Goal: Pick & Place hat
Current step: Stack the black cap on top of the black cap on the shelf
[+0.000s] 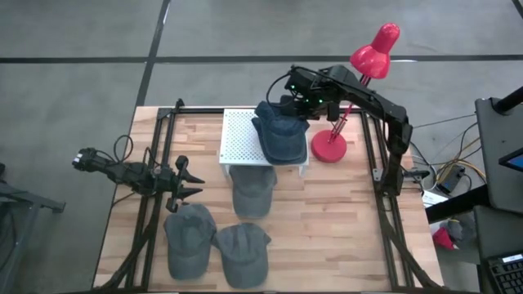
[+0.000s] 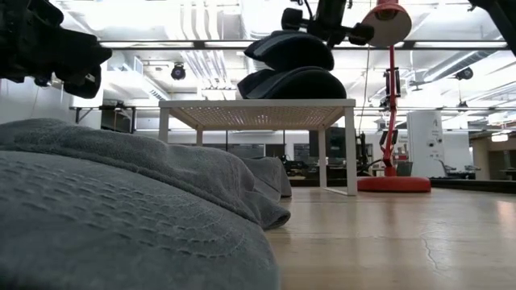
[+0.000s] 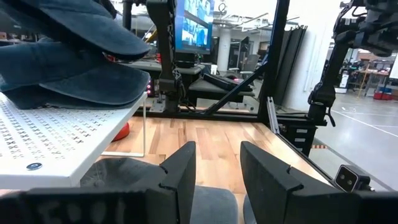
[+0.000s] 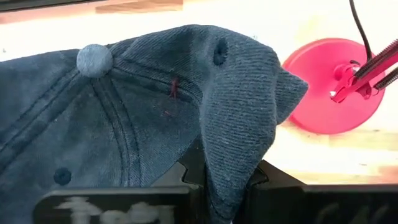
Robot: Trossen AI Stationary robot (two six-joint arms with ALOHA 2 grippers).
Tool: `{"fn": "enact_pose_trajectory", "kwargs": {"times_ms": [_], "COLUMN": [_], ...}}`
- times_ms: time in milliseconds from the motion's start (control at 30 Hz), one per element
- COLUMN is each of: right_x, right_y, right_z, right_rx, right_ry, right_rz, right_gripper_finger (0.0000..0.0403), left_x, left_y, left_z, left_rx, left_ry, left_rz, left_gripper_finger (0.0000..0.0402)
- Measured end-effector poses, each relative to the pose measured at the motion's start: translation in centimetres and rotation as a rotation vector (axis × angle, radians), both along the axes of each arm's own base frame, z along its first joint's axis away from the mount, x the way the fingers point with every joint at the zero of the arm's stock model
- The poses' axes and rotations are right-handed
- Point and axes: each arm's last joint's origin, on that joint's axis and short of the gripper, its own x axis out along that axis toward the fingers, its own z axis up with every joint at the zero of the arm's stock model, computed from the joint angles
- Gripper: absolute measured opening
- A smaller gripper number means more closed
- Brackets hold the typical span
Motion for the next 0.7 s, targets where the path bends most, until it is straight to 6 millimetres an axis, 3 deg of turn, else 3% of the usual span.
{"fn": "enact_pose_trajectory", "kwargs": {"times_ms": [467,700], "right_x": [1.8,2.6], "right_y": [-1.5,-1.9], "right_z": [-2.8,-4.0], "right_rx": [0.022,0.043], "right_ry": [0.085,0.112], "right_rz": [0.045,0.064], "right_gripper_finger": [0.003,0.006], "left_x": [0.0,0.0], "left_y": [0.0,0.0], "left_z": [0.0,0.0], "left_rx": [0.0,0.007], "left_ry": [0.0,-0.001], "left_rz": [0.0,0.001], "left_gripper_finger": [0.0129,0.0129]}}
